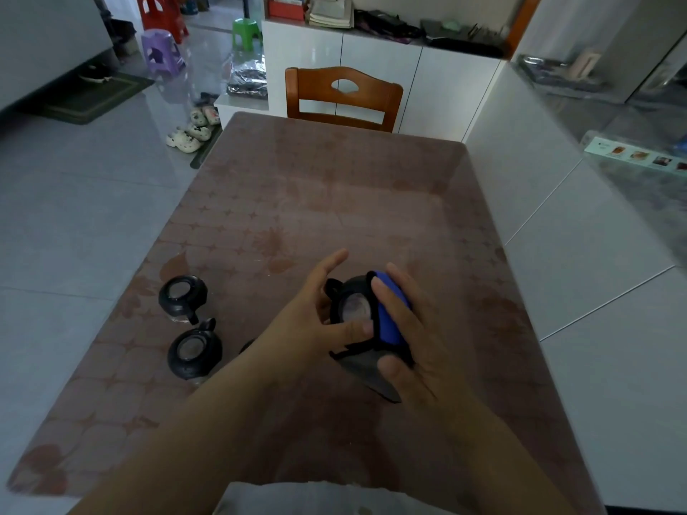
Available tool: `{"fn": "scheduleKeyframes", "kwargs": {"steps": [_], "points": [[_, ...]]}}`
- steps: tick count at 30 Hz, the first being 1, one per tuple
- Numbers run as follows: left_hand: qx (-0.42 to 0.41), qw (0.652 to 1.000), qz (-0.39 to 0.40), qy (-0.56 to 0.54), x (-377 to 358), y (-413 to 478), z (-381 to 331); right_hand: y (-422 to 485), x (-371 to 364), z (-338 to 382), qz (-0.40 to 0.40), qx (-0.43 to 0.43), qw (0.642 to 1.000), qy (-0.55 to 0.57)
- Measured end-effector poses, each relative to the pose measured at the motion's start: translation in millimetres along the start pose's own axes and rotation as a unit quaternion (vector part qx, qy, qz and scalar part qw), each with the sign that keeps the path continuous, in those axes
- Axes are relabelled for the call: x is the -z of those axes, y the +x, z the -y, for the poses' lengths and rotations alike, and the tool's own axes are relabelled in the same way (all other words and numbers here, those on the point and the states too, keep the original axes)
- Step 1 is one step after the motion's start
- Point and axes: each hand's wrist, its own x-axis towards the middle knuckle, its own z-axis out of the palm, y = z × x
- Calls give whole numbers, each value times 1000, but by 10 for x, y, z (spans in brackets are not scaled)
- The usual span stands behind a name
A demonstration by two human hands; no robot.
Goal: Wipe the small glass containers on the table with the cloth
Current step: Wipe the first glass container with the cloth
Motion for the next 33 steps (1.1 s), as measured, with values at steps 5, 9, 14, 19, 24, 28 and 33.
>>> {"fn": "scheduleKeyframes", "kwargs": {"steps": [5, 9, 14, 19, 24, 28, 33], "points": [[-5, 1000, 13, -23, 87, -22, 29, -29, -12, -64, -6, 20, 1000, 11], [-22, 999, 41, -10, 119, -34, 11, -28, 47, -103, -48, 7, 994, 93], [-61, 994, 56, 66, 102, -64, -42, -61, 192, -97, -108, -76, 981, 141], [-108, 987, 75, 96, 34, -60, -32, -34, 143, 74, -49, 20, 997, 62], [-124, 982, 82, 113, -24, -69, 13, 30, 103, 50, -50, -16, 990, 128], [-106, 981, 103, 129, -38, -40, 99, 59, 72, -42, -76, -115, 963, 234], [-60, 984, 95, 141, -6, -21, 182, -94, 49, -134, -141, -103, 977, 120]]}}
